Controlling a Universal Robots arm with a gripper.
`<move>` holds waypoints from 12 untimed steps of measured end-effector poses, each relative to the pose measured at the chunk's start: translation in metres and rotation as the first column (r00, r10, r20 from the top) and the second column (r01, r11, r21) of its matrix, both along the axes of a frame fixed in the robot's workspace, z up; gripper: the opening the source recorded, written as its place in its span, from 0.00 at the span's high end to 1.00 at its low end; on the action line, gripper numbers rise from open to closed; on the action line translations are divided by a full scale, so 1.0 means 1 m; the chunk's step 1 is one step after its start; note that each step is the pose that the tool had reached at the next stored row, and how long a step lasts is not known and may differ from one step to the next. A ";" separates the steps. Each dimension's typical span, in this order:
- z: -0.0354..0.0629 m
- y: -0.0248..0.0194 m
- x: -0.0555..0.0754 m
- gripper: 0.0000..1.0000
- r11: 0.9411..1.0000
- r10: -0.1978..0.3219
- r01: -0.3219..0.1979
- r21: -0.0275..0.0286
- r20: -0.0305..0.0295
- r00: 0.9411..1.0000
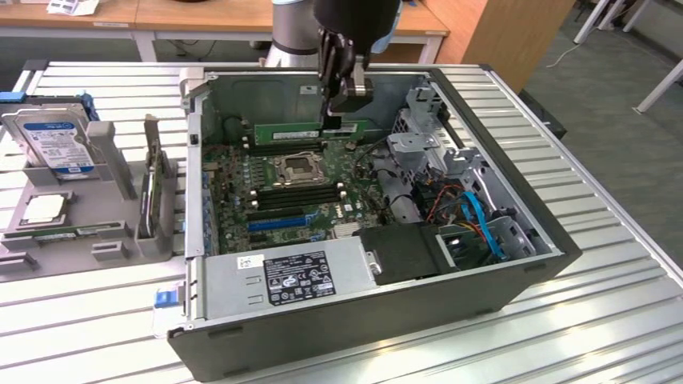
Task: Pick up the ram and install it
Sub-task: 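Pick up the ram and move it above insertion slot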
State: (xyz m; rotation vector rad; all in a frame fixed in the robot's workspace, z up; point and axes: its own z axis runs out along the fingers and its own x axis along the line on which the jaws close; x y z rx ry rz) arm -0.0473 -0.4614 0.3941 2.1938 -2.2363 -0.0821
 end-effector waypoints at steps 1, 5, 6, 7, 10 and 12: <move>-0.0010 0.0000 0.000 0.88 1.000 0.000 0.000 0.000 0.000 1.000; -0.0053 0.0000 0.000 0.88 1.000 0.000 0.000 0.000 0.000 1.000; -0.0065 0.0000 0.000 0.88 1.000 0.000 0.000 0.000 0.000 1.000; -0.0078 0.0000 0.000 0.88 1.000 0.000 0.000 0.000 0.000 1.000; -0.0113 0.0000 0.000 0.88 1.000 0.000 0.000 0.001 0.000 1.000; -0.0136 0.0000 0.000 0.88 1.000 0.000 0.000 0.001 0.000 1.000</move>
